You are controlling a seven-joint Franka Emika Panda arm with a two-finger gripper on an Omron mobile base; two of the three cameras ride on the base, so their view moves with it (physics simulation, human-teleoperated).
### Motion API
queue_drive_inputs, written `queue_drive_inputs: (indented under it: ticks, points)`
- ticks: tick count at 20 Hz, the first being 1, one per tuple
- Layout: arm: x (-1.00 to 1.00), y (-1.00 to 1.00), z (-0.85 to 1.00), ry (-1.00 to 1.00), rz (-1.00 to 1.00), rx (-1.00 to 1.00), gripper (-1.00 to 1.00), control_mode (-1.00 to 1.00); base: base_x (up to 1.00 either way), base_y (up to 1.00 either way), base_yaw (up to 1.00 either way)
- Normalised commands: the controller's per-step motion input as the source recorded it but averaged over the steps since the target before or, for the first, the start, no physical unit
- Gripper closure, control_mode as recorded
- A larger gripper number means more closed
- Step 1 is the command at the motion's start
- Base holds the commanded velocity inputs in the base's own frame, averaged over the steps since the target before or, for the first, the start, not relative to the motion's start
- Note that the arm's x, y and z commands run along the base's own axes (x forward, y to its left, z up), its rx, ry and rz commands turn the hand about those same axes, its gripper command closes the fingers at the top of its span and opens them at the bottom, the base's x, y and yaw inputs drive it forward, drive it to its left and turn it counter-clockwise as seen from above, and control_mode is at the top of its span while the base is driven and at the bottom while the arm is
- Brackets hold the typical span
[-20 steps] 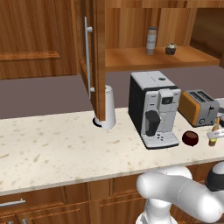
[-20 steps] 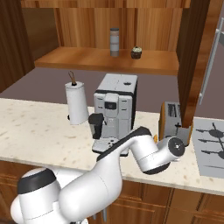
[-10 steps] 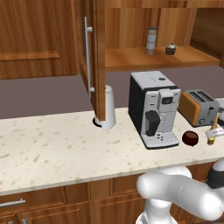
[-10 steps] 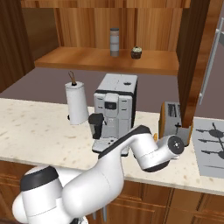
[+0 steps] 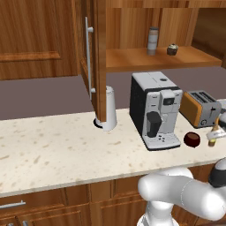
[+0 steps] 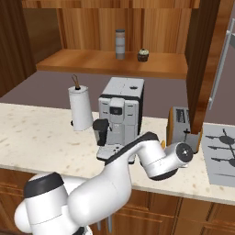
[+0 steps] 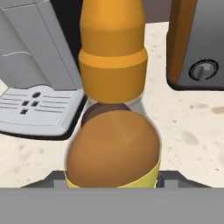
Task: Pick the cinnamon and honey bottle from the cabinet and place them next to the mug.
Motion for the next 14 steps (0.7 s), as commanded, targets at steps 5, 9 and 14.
queue_drive_inputs:
  ticks: [5,9,14]
  points:
    - [0.0,0.0,-0.26,0.0,0.0,0.0,1.0,-1.0,0.0,0.0,0.0]
    - [0.0,0.0,-0.16,0.0,0.0,0.0,1.0,-1.0,0.0,0.0,0.0]
    - [0.02,0.0,-0.12,0.0,0.0,0.0,1.0,-1.0,0.0,0.0,0.0]
